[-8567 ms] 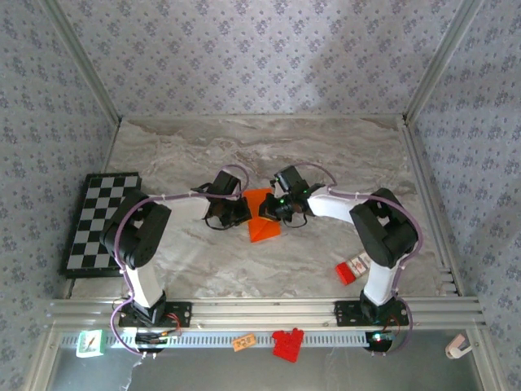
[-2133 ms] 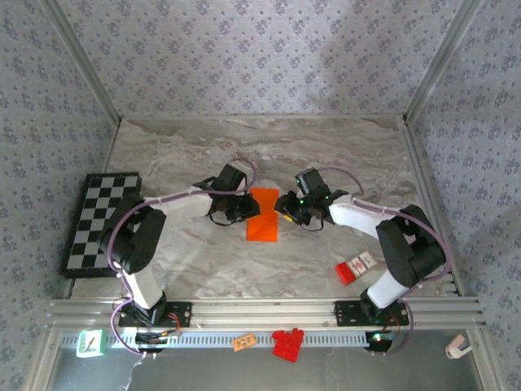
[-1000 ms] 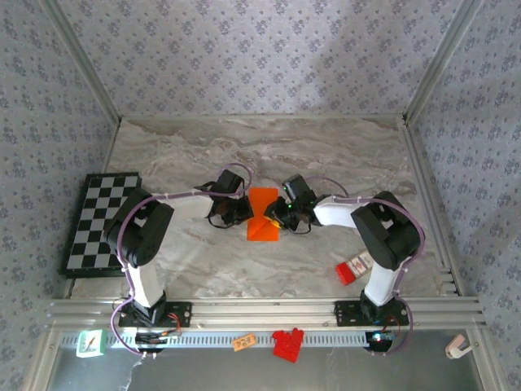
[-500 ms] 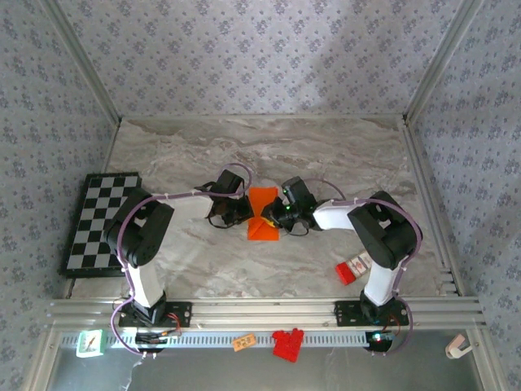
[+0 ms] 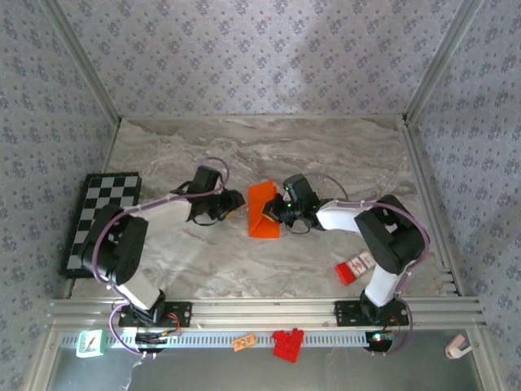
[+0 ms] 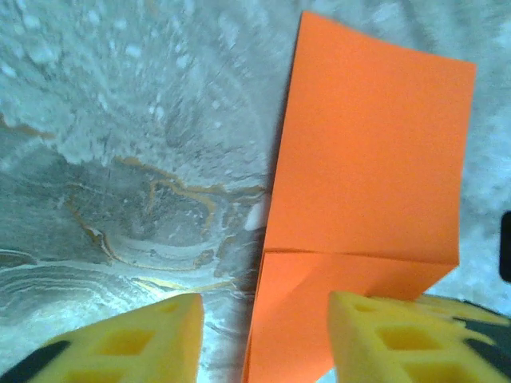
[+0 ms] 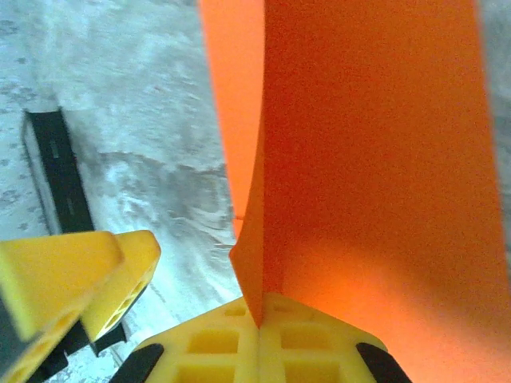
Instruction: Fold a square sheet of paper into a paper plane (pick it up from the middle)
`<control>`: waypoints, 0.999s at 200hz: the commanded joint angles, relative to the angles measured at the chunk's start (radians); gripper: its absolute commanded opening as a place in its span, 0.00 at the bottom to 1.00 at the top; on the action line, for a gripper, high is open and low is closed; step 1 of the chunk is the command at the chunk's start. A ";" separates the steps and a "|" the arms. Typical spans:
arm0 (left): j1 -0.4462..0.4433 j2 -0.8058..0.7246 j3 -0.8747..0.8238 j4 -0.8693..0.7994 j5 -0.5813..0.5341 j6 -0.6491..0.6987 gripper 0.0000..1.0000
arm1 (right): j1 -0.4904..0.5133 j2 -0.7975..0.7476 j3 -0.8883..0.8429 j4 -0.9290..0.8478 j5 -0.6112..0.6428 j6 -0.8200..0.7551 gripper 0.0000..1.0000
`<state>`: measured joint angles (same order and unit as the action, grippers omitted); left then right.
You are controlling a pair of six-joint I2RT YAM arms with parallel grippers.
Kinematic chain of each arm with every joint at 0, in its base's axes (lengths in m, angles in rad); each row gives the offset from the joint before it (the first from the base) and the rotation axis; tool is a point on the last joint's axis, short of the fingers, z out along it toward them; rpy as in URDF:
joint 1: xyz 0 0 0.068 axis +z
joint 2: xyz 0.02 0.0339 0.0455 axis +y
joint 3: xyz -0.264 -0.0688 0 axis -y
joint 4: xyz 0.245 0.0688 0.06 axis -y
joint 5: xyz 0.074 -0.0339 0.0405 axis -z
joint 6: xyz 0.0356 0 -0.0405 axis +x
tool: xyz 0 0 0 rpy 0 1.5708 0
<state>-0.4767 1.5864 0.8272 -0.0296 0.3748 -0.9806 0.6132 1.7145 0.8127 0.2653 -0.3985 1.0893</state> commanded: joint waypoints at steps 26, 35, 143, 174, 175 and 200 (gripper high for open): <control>0.047 -0.110 -0.124 0.414 0.231 -0.150 0.80 | -0.068 -0.138 0.032 0.058 -0.102 -0.109 0.04; 0.052 -0.119 -0.142 0.489 0.252 -0.189 0.85 | -0.082 -0.158 0.038 0.072 -0.124 -0.108 0.04; 0.009 -0.147 -0.096 0.718 0.345 -0.273 0.89 | -0.141 -0.183 0.082 0.300 -0.319 0.079 0.08; 0.006 -0.150 -0.094 0.760 0.354 -0.287 0.74 | -0.148 -0.182 0.072 0.309 -0.329 0.096 0.09; 0.006 -0.150 -0.095 0.760 0.354 -0.287 0.73 | -0.148 -0.182 0.072 0.309 -0.330 0.096 0.09; 0.006 -0.147 -0.097 0.761 0.349 -0.291 0.59 | -0.151 -0.182 0.070 0.305 -0.332 0.097 0.10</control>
<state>-0.4660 1.4601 0.6933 0.6693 0.7036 -1.2724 0.4706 1.5257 0.8742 0.5392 -0.6987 1.1656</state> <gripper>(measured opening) 0.644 0.092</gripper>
